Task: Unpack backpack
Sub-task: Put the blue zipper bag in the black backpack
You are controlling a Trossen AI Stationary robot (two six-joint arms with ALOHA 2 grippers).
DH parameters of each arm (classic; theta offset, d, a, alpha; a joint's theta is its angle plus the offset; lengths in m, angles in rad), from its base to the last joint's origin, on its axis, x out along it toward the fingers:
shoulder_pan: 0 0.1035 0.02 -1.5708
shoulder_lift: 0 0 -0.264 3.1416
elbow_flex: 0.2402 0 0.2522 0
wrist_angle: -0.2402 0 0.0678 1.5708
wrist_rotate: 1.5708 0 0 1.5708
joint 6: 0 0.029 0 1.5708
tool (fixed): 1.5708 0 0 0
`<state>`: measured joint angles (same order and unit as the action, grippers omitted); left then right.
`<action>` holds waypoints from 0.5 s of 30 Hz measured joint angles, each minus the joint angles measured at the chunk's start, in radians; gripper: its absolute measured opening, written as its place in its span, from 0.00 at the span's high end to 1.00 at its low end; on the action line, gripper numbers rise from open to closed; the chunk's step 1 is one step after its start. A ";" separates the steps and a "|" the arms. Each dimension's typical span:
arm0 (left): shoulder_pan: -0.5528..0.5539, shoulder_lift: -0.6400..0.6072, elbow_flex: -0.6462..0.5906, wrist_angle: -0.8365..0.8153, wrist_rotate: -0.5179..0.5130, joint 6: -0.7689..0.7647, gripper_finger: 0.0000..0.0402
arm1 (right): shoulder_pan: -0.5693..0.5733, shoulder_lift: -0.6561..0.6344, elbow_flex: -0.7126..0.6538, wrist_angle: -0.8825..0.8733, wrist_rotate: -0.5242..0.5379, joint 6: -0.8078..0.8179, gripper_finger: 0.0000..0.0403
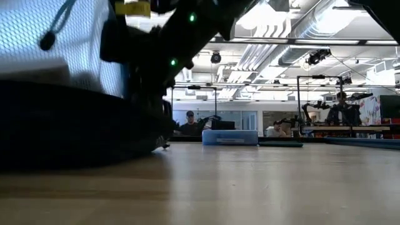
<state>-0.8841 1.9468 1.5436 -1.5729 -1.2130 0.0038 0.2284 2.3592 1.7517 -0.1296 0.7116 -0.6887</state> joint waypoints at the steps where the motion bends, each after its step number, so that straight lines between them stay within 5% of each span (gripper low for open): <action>1: 0.009 0.010 0.000 0.001 0.006 0.005 1.00 | -0.010 0.004 0.000 -0.001 -0.027 0.006 1.00; 5: 0.029 0.037 -0.009 0.000 0.067 -0.104 1.00 | -0.040 0.026 0.000 -0.022 -0.087 0.069 1.00; 10: 0.028 0.042 -0.027 0.007 0.219 -0.494 1.00 | -0.064 0.025 0.001 -0.143 -0.170 0.174 0.98; 15: 0.007 0.036 -0.015 0.112 0.397 -0.611 0.93 | -0.065 0.025 0.001 -0.259 -0.167 0.217 0.81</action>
<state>-0.8775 1.9831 1.5282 -1.4609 -0.8156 -0.6074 0.1634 2.3840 1.7531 -0.3889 0.5451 -0.4721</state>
